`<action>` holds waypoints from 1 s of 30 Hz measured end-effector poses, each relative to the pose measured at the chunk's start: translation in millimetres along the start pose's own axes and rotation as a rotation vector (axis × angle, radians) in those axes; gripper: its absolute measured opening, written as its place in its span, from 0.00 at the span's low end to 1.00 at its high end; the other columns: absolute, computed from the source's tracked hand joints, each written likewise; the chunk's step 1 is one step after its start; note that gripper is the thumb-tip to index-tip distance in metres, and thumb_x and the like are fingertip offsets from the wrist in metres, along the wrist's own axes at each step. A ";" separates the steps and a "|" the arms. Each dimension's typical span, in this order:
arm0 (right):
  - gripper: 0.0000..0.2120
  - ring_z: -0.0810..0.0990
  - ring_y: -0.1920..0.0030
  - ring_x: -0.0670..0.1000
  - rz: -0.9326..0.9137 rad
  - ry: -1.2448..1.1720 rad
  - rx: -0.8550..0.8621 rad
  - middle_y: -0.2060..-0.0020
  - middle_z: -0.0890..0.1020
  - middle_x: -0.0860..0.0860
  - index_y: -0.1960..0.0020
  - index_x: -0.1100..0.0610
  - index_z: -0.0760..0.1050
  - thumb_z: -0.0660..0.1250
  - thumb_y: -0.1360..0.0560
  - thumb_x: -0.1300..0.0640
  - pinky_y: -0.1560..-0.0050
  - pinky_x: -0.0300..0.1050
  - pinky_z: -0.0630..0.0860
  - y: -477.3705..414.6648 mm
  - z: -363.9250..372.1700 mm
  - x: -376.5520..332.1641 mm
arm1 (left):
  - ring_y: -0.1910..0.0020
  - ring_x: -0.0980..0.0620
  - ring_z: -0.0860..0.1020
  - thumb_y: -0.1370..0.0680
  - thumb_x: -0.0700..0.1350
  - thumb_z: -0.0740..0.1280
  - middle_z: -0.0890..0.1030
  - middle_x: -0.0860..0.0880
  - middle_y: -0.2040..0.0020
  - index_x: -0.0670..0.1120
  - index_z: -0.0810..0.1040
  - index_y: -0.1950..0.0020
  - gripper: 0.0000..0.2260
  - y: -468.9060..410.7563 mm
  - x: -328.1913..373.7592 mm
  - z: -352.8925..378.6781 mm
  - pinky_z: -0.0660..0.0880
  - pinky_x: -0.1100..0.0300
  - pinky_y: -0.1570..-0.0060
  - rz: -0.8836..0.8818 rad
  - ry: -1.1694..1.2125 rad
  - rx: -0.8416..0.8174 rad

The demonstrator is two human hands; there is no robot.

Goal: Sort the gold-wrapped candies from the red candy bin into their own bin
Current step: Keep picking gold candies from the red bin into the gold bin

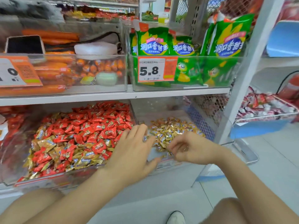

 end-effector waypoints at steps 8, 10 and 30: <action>0.06 0.78 0.64 0.45 -0.185 0.154 0.054 0.66 0.82 0.47 0.57 0.49 0.74 0.68 0.22 0.57 0.63 0.42 0.71 -20.0 58.0 -88.5 | 0.46 0.50 0.77 0.26 0.51 0.75 0.69 0.55 0.39 0.54 0.68 0.34 0.24 56.0 -38.9 -6.1 0.65 0.60 0.60 -0.255 0.085 -0.106; 0.08 0.78 0.62 0.51 -0.156 0.211 0.076 0.64 0.83 0.52 0.56 0.53 0.73 0.66 0.19 0.57 0.64 0.46 0.70 -22.7 59.1 -90.7 | 0.45 0.47 0.79 0.21 0.51 0.69 0.76 0.54 0.45 0.53 0.72 0.41 0.11 65.4 -58.9 -10.1 0.71 0.54 0.59 -0.325 -0.021 -0.148; 0.21 0.81 0.64 0.56 -0.057 0.672 0.627 0.70 0.79 0.47 0.66 0.51 0.75 0.66 0.28 0.34 0.63 0.47 0.79 -12.2 34.3 -178.8 | 0.56 0.54 0.75 0.20 0.53 0.64 0.77 0.57 0.58 0.54 0.80 0.52 0.07 131.5 -148.4 -69.0 0.74 0.56 0.61 -0.446 0.104 0.175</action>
Point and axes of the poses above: each hand's wrist, its own y-axis away from the middle knuckle, its own z-axis out of the palm, x = y × z, the point moved 9 cm from there along -y, towards the middle knuckle
